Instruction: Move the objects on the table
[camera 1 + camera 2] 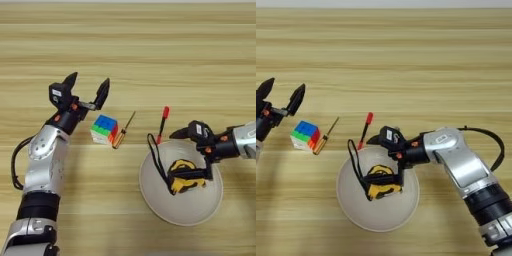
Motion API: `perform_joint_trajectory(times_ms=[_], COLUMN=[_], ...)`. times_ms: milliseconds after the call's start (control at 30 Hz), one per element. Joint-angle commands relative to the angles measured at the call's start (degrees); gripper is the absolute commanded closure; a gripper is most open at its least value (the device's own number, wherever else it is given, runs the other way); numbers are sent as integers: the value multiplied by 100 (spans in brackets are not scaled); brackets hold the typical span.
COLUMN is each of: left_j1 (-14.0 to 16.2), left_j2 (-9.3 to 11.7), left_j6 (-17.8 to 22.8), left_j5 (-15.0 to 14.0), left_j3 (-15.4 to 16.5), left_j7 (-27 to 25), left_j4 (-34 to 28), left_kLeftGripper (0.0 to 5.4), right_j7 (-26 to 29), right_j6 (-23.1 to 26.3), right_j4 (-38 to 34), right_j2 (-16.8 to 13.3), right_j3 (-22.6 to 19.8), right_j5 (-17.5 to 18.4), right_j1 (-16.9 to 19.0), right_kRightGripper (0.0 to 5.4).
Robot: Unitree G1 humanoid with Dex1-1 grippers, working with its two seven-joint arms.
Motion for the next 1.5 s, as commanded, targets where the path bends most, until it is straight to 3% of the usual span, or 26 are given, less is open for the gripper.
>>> perform_joint_trajectory(times_ms=[33, 233, 633, 733, 833, 1100, 1267, 1400, 1500], left_j1=[-6, -12, -19, -21, -15, 12, 28, 10, -8], left_j2=[8, 6, 2, 0, 3, -16, -26, -33, -57], left_j6=[-19, -15, -16, -20, -27, -99, -219, -468, -760], left_j5=[75, 79, 80, 83, 97, 226, 478, 992, 1494], left_j3=[-23, -28, -33, -35, -40, -58, -92, -174, -150], left_j7=[28, 36, 48, 51, 57, 142, 363, 818, 1446], left_j4=[-37, -37, -32, -27, -37, -48, -29, 92, 215], left_kLeftGripper=[0, 0, 0, 0, 0, 0, 0, 0, 0], right_j7=[30, -125, -986, -1448, -2248, -3460, -3884, -4148, -4281], right_j6=[166, 382, 746, 934, 1073, 436, 99, -57, -150], right_j4=[-214, -338, -525, -459, -181, 949, 1530, 1971, 2251], right_j2=[-36, 175, 710, 894, 1254, 1704, 1881, 2032, 2130], right_j3=[-80, -217, -398, -492, -676, -721, -814, -958, -1027], right_j5=[182, 531, 682, 603, 451, -184, -385, -419, -426], right_j1=[-87, -162, -300, -388, -543, -758, -869, -989, -1025], right_kRightGripper=[1, 1, 1, 1, 1, 1, 1, 1, 1])
